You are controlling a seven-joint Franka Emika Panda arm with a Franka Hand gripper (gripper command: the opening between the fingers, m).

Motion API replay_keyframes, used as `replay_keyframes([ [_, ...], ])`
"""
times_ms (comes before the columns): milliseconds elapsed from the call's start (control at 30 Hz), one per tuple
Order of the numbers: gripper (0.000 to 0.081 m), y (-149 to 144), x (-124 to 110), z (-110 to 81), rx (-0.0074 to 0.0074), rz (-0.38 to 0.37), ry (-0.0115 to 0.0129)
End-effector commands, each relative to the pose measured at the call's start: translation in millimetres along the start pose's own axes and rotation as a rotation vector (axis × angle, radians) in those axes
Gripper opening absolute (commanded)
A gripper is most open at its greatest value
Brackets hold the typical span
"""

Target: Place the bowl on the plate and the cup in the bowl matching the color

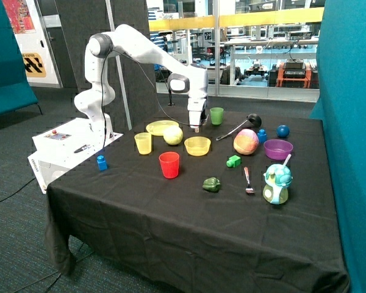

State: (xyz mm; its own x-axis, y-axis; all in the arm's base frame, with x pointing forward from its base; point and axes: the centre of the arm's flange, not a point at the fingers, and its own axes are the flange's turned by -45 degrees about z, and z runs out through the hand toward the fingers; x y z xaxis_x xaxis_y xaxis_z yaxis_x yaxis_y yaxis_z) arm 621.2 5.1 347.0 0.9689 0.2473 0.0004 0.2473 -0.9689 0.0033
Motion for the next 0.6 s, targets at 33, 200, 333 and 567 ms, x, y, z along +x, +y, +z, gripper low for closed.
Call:
replay_keyframes([
  [33, 0.0379, 15.3, 1.3, 7.3, 0.0033, 0.011, -0.0004],
  [200, 0.0360, 19.5, 1.1, 12.7, 0.0033, 0.023, -0.0004],
  [333, 0.0349, 21.3, 2.5, 17.2, 0.0033, 0.025, -0.0004],
  [567, 0.0329, 24.6, 5.4, 23.5, 0.0033, 0.034, -0.0004],
])
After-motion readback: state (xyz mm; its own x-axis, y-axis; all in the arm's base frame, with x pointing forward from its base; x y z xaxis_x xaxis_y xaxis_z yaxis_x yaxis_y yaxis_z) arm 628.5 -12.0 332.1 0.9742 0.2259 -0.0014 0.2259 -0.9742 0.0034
